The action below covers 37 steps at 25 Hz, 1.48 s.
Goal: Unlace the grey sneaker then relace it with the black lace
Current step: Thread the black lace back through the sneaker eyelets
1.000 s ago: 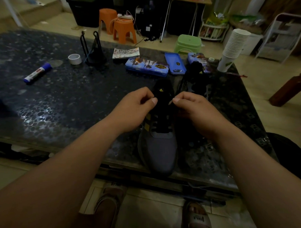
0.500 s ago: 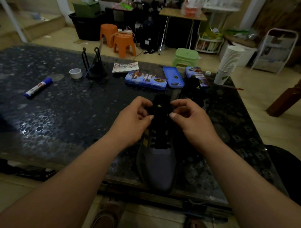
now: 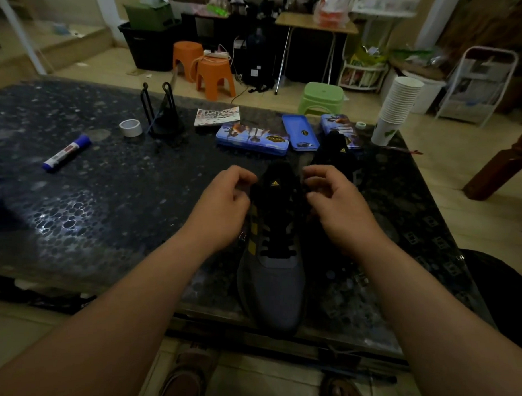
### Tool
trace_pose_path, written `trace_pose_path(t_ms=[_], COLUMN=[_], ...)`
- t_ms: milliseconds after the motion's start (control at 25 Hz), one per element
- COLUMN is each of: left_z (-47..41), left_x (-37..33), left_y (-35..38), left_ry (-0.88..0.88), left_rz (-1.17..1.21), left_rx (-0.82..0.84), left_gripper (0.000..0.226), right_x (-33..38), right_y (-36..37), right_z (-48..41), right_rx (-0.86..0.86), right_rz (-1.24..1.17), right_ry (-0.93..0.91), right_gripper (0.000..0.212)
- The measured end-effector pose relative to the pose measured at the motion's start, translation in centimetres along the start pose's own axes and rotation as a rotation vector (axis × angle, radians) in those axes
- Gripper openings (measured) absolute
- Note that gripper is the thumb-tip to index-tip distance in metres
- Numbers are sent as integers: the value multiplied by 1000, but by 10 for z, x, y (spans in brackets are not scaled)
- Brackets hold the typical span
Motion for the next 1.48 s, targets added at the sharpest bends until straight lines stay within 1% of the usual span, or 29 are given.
trace_pose_path(t_ms=[40,120,200,280,360,400,440,560,680,800,880,920,960,1000,1040,1080,1160,1200,1240,1320,1400,1480], left_z=[2,5,6,6,5,6,5,3,4,6,9,10,14,17,19,21,21,21,20,19,20,19], left_x=[-1,-2,-2,-1,-1,-1,-1,2,5,6,3,0,-4,-9,-12,-14,-11,-8,-4,-2,-2,-2], left_y=[2,5,6,6,5,2,-2,-20,-21,-16,-17,-18,-18,-17,-15,-10,2,7,9,11,14,15], left_ry=[18,75,92,87,81,77,75,73,68,58,91,115,140,169,191,191,112,75,47,32,59,105], left_rz=[-59,-169,-181,-180,-200,-206,-206,-195,-242,-260,-269,-309,-350,-370,-355,-311,-278,-275,-251,-185,-150,-153], left_rx=[30,26,-21,-42,-49,-57,-74,-181,-221,-255,-280,-308,-352,-393,-398,-353,-188,-126,-98,-99,-95,-97], left_gripper=[32,34,25,16,15,14,13,10,11,10,9,12,16,19,18,16,15,14,12,7,11,14], right_x=[-1,0,0,-1,-1,-1,-1,-2,-3,-2,2,4,6,7,8,9,9,9,8,8,7,7], right_y=[2,5,4,3,-1,-4,-8,-22,-24,-20,-21,-22,-22,-21,-18,-14,-5,-2,-1,-1,0,4], right_z=[-1,-2,-2,1,2,3,2,-1,1,5,8,10,12,13,15,16,18,19,19,18,18,17], right_rx=[32,24,-49,-85,-120,-143,-169,-245,-261,-289,-318,-327,-337,-337,-309,-253,-131,-100,-94,-131,-166,-193], right_rz=[51,145,246,359,437,449,436,365,409,385,338,310,304,327,362,388,393,385,383,405,448,510], right_ry=[-46,-124,-153,-169,-180,-176,-156,-57,-74,-86,-85,-77,-70,-70,-72,-75,-75,-73,-76,-105,-142,-203], right_gripper=[36,34,28,24,12,5,3,13,13,13,9,7,9,11,11,8,6,8,10,8,6,8])
Point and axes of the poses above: each hand's wrist, its own z-axis away from the middle knuckle, its own y-axis out of the palm, x = y × z, the point moved 3 cm from there along -z, towards the middle knuckle, and after that the axes turned 7 degrees about z, right-handed, at the moved point
